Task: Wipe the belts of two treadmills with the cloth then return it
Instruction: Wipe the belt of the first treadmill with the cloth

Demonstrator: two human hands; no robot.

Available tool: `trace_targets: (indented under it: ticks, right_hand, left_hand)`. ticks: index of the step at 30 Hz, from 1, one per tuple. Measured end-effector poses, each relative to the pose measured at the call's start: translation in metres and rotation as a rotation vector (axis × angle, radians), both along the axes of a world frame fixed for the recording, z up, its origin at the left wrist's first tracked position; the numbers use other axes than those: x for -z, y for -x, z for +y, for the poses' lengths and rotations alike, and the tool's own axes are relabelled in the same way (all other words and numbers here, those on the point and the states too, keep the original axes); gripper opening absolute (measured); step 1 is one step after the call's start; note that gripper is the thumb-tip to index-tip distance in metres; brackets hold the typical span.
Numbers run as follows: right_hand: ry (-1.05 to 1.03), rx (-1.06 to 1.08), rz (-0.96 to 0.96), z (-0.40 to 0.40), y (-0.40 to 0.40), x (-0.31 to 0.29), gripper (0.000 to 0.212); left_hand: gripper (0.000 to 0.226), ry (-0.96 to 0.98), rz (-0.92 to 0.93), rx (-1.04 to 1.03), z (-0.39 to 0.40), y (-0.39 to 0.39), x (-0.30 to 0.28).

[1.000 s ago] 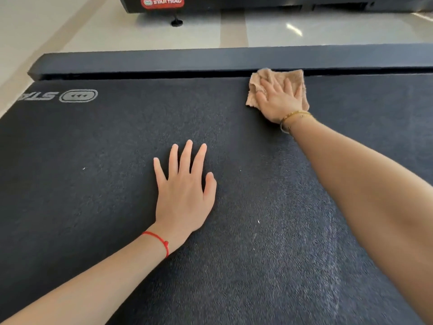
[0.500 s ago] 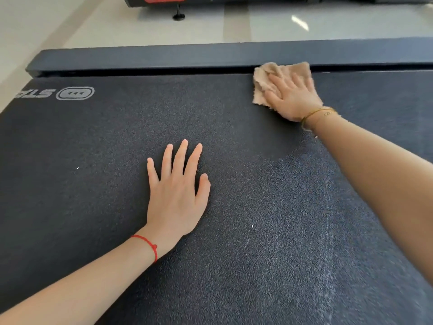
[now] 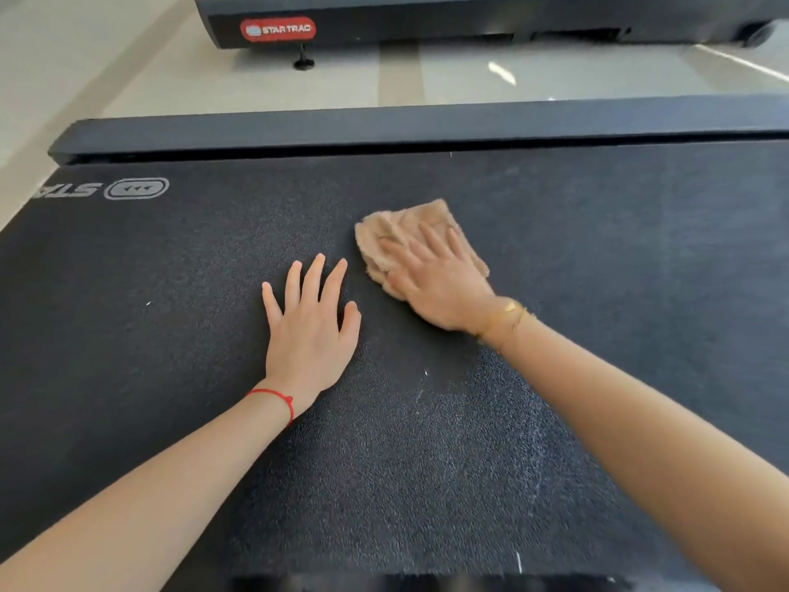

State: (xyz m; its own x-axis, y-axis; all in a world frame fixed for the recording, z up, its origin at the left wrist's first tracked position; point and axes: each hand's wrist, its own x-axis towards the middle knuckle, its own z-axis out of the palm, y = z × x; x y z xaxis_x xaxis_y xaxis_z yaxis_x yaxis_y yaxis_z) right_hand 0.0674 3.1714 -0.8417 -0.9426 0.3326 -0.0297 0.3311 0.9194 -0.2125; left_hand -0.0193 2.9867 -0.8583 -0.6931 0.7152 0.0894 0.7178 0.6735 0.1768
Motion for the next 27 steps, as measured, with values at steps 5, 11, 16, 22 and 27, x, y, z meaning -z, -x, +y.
trace_targets:
  ticks: [5, 11, 16, 22, 27]
  right_hand:
    - [0.007, -0.049, -0.019, -0.052, -0.083, -0.002, 0.057]
    - [0.010, 0.210, -0.043, -0.051, -0.116, -0.007, 0.055]
    - [0.035, 0.117, -0.039, -0.113, -0.120, -0.007, 0.054]
    - [-0.009, -0.029, -0.023, -0.150, -0.173, -0.001, 0.055]
    - [-0.038, 0.371, -0.073, -0.094, -0.189, -0.004, 0.054]
  left_hand:
    - [0.055, -0.055, -0.020, -0.005, -0.002, 0.002, -0.001]
    - [0.053, -0.043, -0.041, 0.016, -0.009, -0.006, -0.005]
    - [0.054, -0.025, -0.039, 0.111, -0.038, -0.019, -0.003]
    - [0.055, -0.028, -0.023, 0.152, -0.075, -0.043, -0.003]
    - [0.056, -0.015, -0.020, 0.133, -0.085, -0.057, -0.001]
